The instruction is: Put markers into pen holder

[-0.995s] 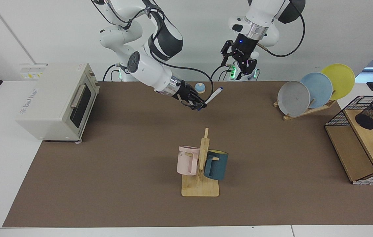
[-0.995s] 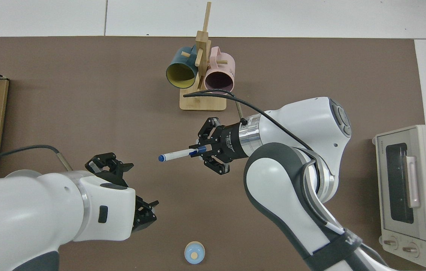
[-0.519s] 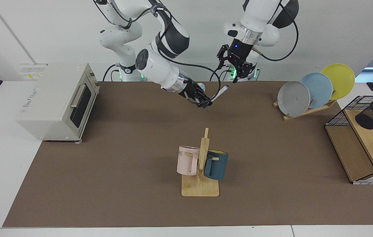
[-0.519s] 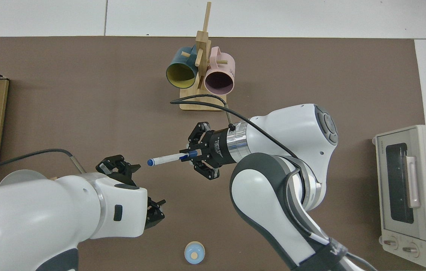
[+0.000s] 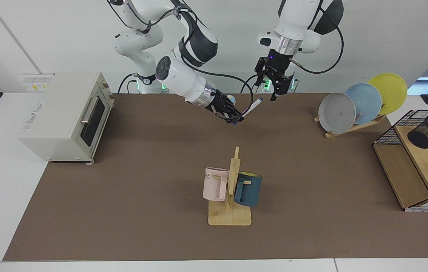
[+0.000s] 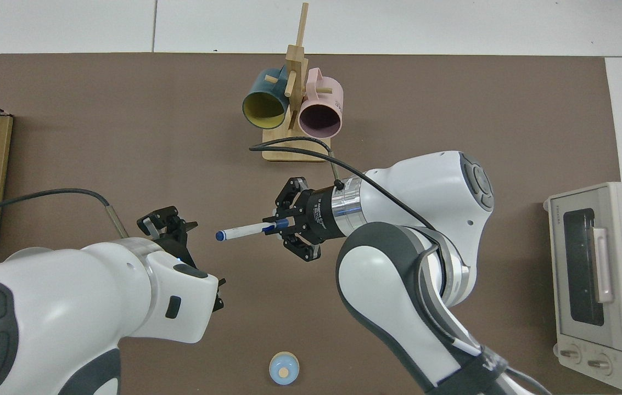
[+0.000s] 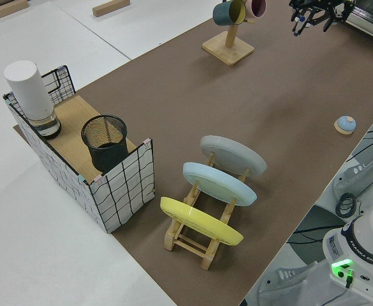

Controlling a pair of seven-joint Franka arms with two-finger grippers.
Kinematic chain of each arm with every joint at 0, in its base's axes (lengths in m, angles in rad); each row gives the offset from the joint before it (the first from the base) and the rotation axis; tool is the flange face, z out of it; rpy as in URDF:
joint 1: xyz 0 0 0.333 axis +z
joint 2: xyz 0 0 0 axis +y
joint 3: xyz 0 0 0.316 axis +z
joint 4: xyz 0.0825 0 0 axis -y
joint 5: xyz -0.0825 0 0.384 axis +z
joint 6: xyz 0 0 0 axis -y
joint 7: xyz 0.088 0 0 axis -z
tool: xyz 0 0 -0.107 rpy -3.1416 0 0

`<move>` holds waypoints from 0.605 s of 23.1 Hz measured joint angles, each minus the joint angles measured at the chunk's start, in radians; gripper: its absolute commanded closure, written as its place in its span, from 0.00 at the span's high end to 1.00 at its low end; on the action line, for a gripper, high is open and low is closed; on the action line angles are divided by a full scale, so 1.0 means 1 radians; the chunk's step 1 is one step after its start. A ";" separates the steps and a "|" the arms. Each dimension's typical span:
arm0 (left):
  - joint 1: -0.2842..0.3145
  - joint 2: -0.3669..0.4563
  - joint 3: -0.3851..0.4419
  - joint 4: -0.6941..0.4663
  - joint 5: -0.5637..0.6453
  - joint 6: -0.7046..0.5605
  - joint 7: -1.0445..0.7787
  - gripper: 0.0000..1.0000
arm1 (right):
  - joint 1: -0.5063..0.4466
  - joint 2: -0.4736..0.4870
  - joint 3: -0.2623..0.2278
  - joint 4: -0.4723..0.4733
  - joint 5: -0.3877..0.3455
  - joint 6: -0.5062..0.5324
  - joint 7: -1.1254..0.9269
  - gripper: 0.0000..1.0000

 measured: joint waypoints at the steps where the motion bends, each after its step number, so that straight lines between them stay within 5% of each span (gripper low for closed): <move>1: 0.000 0.011 -0.001 0.024 0.016 -0.022 -0.006 1.00 | 0.000 0.000 0.000 0.000 0.000 0.000 0.000 0.00; 7: 0.000 0.106 -0.026 0.179 0.084 -0.179 -0.082 0.99 | 0.000 0.000 -0.001 0.002 0.000 0.000 0.000 0.00; 14: 0.000 0.181 -0.060 0.211 0.100 -0.201 -0.111 0.99 | 0.000 0.000 -0.001 0.002 0.000 0.000 0.000 0.00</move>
